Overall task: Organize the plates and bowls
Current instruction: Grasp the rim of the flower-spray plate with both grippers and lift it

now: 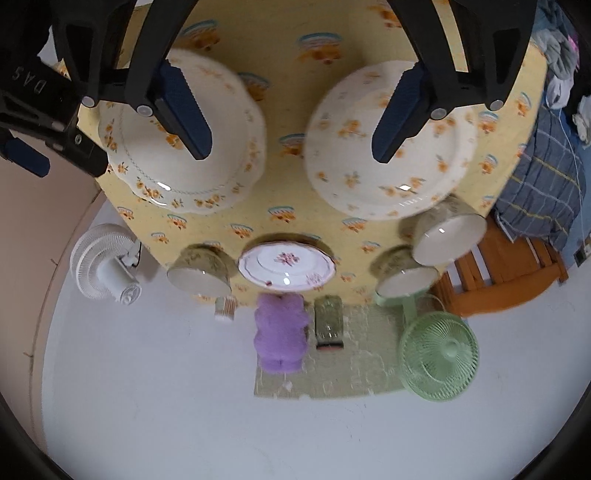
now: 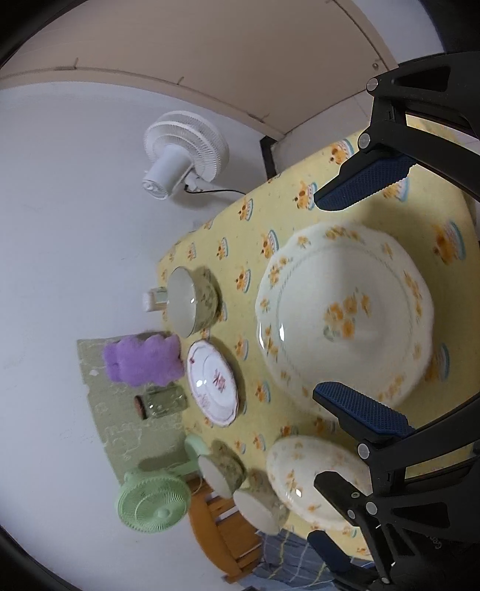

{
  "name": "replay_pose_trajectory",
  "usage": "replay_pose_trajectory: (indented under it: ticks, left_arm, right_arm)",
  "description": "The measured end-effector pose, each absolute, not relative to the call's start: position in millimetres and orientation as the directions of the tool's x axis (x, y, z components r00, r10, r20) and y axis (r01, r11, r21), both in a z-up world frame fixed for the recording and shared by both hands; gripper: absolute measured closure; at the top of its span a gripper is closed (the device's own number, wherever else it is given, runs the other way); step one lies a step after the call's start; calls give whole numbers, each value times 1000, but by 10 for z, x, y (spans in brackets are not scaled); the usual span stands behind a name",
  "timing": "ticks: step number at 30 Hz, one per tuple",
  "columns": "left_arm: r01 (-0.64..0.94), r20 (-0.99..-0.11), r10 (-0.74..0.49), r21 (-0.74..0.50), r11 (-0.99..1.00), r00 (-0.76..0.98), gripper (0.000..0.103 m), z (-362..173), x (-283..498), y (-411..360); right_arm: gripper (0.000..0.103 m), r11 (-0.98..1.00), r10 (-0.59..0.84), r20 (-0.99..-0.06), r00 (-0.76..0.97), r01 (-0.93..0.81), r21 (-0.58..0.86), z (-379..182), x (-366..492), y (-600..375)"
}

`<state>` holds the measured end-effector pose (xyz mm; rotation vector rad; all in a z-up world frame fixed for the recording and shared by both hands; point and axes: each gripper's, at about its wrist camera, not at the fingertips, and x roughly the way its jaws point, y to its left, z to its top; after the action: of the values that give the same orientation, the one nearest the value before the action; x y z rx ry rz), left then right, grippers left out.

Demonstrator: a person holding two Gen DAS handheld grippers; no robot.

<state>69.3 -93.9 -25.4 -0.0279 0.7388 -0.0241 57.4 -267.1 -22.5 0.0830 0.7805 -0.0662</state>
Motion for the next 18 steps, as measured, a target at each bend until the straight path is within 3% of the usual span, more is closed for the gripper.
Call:
replay_pose_trajectory:
  ticks: [5, 7, 18]
  left_arm:
    - [-67, -730, 24, -30, 997, 683, 16, -434, 927, -1215]
    - [-104, -762, 50, -23, 994, 646, 21, -553, 1016, -1304]
    - [-187, -850, 97, -2, 982, 518, 23, -982, 1206, -1586]
  right_arm:
    - [8, 1000, 15, -745, 667, 8, 27, -391, 916, -2884]
    - [8, 999, 40, -763, 645, -29, 27, -488, 1059, -2955]
    - [15, 989, 126, -852, 507, -131, 68, -1029, 1531, -3106]
